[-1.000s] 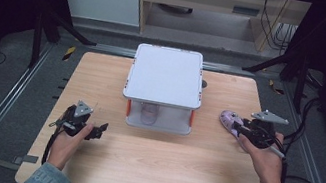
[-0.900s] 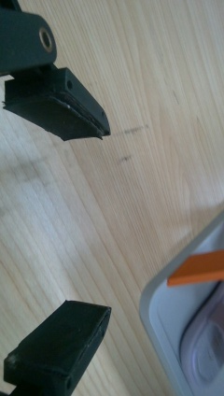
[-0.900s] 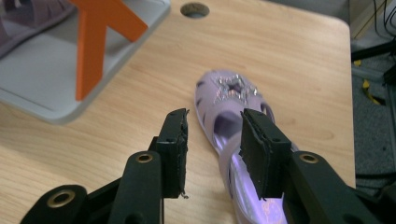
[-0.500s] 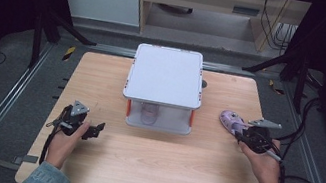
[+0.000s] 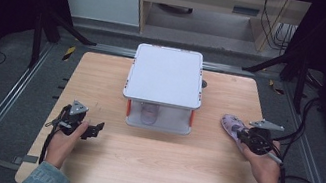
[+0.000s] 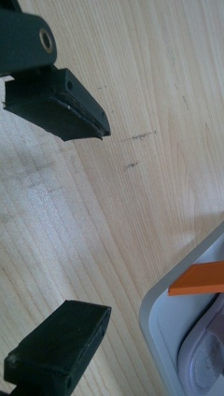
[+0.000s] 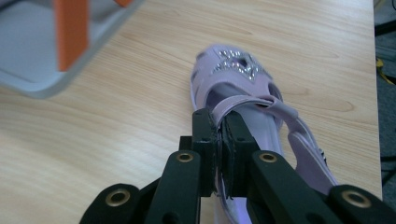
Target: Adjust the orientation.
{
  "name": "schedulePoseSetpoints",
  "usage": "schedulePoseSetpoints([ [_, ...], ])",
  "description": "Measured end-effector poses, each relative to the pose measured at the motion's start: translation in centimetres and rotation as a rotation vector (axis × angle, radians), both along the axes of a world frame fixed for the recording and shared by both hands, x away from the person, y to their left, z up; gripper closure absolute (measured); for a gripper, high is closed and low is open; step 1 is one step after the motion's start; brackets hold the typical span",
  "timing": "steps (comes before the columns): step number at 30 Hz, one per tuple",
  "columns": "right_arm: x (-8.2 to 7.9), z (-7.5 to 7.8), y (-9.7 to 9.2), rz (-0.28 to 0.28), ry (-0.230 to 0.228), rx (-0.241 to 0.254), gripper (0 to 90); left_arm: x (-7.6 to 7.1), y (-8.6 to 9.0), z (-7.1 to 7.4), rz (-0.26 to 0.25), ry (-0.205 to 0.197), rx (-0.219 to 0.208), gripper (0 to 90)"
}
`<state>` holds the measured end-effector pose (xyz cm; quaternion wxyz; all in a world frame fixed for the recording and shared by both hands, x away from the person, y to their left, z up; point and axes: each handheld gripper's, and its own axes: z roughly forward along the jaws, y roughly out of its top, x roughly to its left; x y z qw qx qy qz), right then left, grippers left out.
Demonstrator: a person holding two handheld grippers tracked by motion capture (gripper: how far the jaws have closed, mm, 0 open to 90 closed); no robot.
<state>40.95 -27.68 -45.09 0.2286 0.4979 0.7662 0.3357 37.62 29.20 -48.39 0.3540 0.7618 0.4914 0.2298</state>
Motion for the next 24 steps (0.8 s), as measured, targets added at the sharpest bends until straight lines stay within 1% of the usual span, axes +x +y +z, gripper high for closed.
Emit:
schedulePoseSetpoints([
  [1,-0.5,0.3,0.2,0.011,-0.005,0.004,85.7,0.0,0.0,0.0,0.0,0.0,-0.001,11.2],
  [2,-1.5,0.9,0.3,0.031,-0.017,0.016,85.6,0.0,0.1,0.0,0.003,0.001,-0.001,11.2],
  [3,-2.1,1.3,0.5,0.04,-0.024,0.025,85.6,0.0,0.1,0.0,0.004,0.0,-0.003,11.2],
  [4,-2.1,1.3,0.5,0.04,-0.024,0.025,85.6,0.0,0.1,0.0,0.004,0.0,-0.003,11.2],
  [5,-2.9,1.7,0.7,0.056,-0.037,0.032,85.6,0.0,0.1,0.0,0.005,0.002,-0.004,11.2],
  [6,-3.5,2.0,1.0,0.066,-0.039,0.042,85.6,0.0,0.1,0.0,0.006,0.003,-0.003,11.2],
  [9,-5.1,2.2,2.0,0.096,-0.046,0.049,85.5,0.1,0.1,-0.1,0.006,0.008,0.0,11.2],
  [10,-5.7,2.2,2.6,0.114,-0.052,0.051,85.5,0.1,0.1,-0.1,0.007,0.009,-0.002,11.2],
  [11,-6.7,2.1,3.5,0.139,-0.055,0.069,85.5,0.1,0.1,0.0,0.008,0.006,-0.003,11.4],
  [12,-6.7,2.1,3.5,0.139,-0.055,0.069,85.5,0.1,0.1,0.0,0.008,0.006,-0.003,11.4],
  [13,-7.7,1.9,4.5,0.166,-0.056,0.075,85.4,0.1,0.1,0.0,0.008,0.005,-0.006,11.4],
  [14,-7.7,1.9,4.5,0.166,-0.056,0.075,85.4,0.1,0.1,0.0,0.008,0.005,-0.006,11.4],
  [15,-8.3,1.7,5.4,0.187,-0.056,0.084,85.4,0.2,0.1,-0.1,0.005,0.01,-0.002,11.4],
  [16,-8.3,1.7,5.4,0.187,-0.056,0.084,85.4,0.2,0.1,-0.1,0.005,0.01,-0.002,11.4],
  [17,-8.9,1.5,6.5,0.214,-0.05,0.076,85.4,0.3,0.0,-0.2,0.004,0.017,-0.002,11.4],
  [18,-8.9,1.5,6.5,0.214,-0.05,0.076,85.4,0.3,0.0,-0.2,0.004,0.017,-0.002,11.4],
  [19,-9.2,1.2,7.5,0.236,-0.046,0.071,85.4,0.3,0.0,-0.2,0.003,0.017,-0.002,11.4],
  [20,-9.2,1.2,7.5,0.236,-0.046,0.071,85.4,0.3,0.0,-0.2,0.002,0.017,-0.002,11.4],
  [24,-9.5,0.8,9.6,0.279,-0.04,0.069,85.4,0.3,0.0,-0.2,-0.003,0.014,-0.001,11.4],
])
